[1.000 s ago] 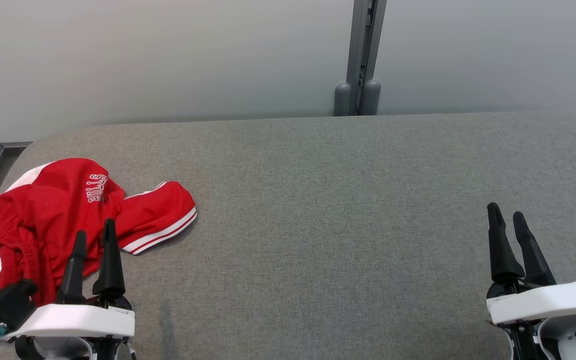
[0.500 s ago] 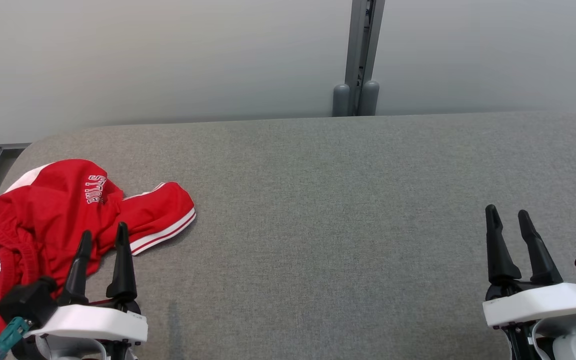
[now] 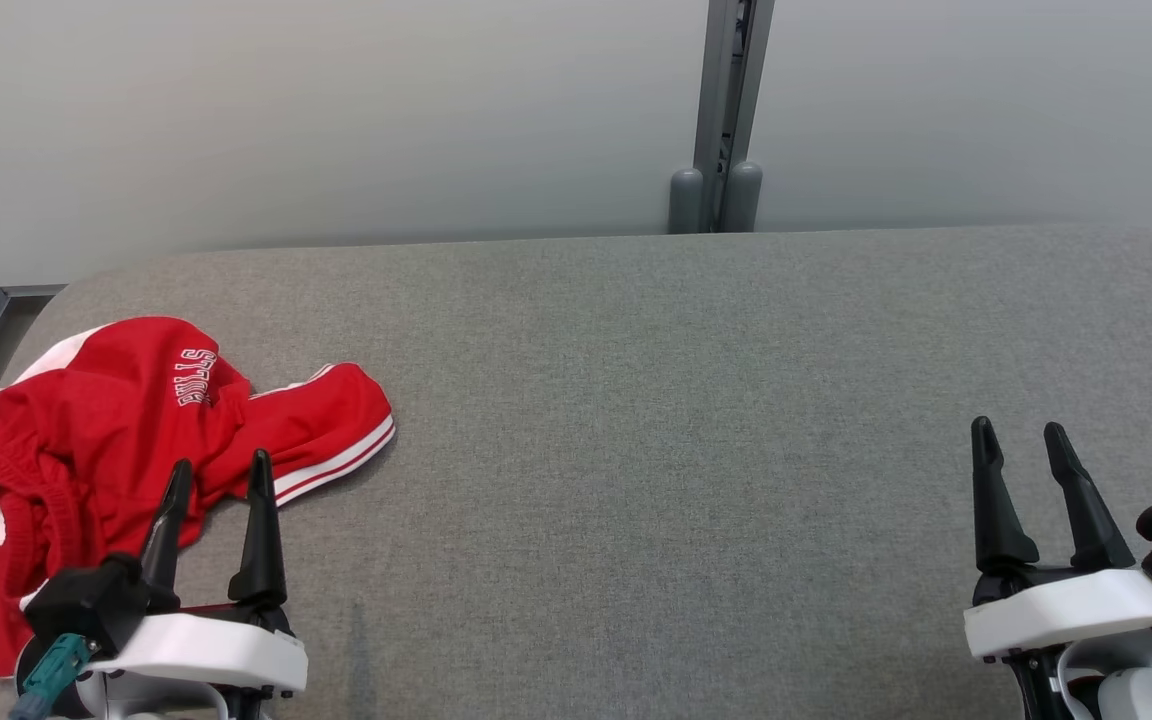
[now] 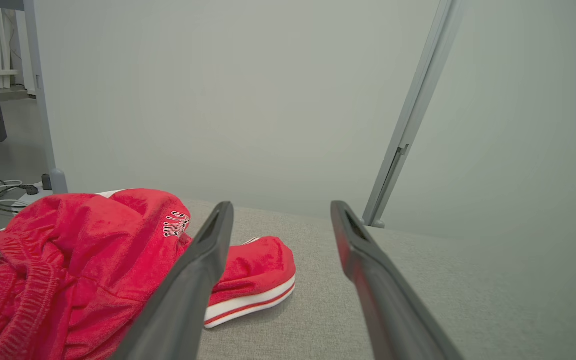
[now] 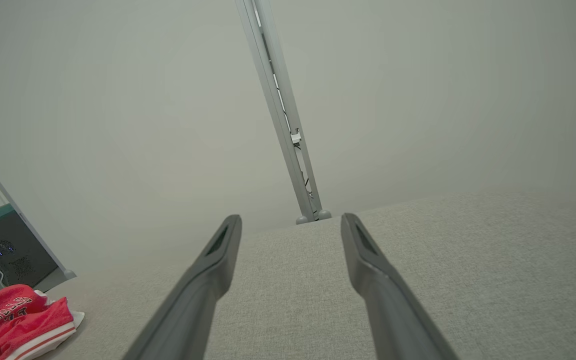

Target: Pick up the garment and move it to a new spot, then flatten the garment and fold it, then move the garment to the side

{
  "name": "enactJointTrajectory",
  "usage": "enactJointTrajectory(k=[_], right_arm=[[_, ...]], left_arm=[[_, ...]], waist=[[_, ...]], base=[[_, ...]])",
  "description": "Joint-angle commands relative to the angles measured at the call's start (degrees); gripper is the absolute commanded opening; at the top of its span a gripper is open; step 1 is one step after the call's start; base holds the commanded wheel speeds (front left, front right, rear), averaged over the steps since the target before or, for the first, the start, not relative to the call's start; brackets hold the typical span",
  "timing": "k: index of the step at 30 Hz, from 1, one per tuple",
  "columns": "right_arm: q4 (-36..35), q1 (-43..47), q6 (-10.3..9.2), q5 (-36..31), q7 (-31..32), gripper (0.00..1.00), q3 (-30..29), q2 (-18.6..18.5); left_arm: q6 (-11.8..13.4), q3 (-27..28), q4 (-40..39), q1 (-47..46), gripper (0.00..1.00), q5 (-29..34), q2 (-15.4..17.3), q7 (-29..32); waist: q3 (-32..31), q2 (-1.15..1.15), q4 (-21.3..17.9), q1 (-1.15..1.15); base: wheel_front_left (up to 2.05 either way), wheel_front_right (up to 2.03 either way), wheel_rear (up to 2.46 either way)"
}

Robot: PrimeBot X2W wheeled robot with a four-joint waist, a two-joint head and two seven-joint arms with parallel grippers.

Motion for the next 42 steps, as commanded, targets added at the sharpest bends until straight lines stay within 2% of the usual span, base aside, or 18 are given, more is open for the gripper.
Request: enactJointTrajectory(k=[1, 14, 26, 42], right_arm=[[-0.1, -0.9, 0.23, -1.4, -0.6, 1.00, -0.1, -0.5], [1.6, -1.1, 0.19, -6.2, -2.0, 1.00, 0.3, -0.6], [2.1, -1.3, 0.21, -9.3, -3.4, 1.00, 0.8, -0.6], [2.5, -1.4, 0.21, -10.4, -3.9, 1.00, 1.3, -0.7]], left_arm=[[0.3, 0.0, -0.3, 0.1, 1.00, 1.5, 0.4, -0.4], [0.9, 0.2, -0.1, 0.5, 1.00, 6.9, 0.4, -1.8], [0.5, 0.4, -0.2, 0.4, 1.00, 10.3, 0.5, -3.1], [0.3, 0.5, 0.6, 0.2, 1.00, 10.6, 0.5, -3.6]], waist=[[0.0, 0.00, 0.0, 0.00], [0.0, 0.00, 0.1, 0.00], [0.3, 0.00, 0.1, 0.00], [0.4, 0.00, 0.1, 0.00]], base=[[0.00, 0.00, 0.00], [0.00, 0.00, 0.00], [0.00, 0.00, 0.00], [0.00, 0.00, 0.00]])
